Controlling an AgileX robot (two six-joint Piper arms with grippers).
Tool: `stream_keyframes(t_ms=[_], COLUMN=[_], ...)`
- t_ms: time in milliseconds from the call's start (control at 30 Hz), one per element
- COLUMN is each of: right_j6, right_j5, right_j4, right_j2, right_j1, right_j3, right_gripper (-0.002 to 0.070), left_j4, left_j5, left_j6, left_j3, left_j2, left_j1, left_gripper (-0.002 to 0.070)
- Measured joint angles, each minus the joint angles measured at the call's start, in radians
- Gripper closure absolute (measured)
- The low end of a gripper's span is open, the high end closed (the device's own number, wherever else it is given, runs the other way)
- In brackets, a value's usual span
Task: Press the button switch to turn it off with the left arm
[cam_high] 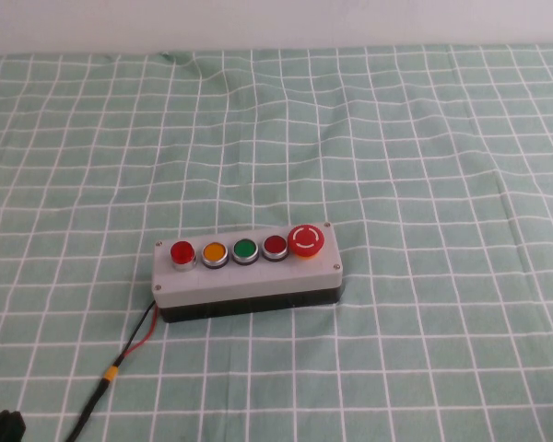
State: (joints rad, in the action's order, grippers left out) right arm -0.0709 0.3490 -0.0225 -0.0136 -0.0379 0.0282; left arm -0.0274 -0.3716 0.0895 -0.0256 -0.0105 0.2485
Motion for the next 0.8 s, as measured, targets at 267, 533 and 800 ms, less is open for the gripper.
stream_keyframes(t_ms=[267,533,800], right_j6=[0.000,0.000,0.000], right_j5=[0.000,0.000,0.000], right_j4=[0.000,0.000,0.000], right_j2=[0.000,0.000,0.000], right_j1=[0.000,0.000,0.000], right_j3=[0.000,0.000,0.000], right_gripper=[0.0694,0.0694,0.0694], left_j4=[0.005,0.005,0.005], left_j5=[-0.018,-0.019,-0.019], left_j6=[0.000,0.001,0.001], left_j3=[0.000,0.000,0.000], left_j2=[0.000,0.000,0.000], left_j1=[0.000,0.000,0.000], left_gripper=[0.0677,0.0677,0.0677])
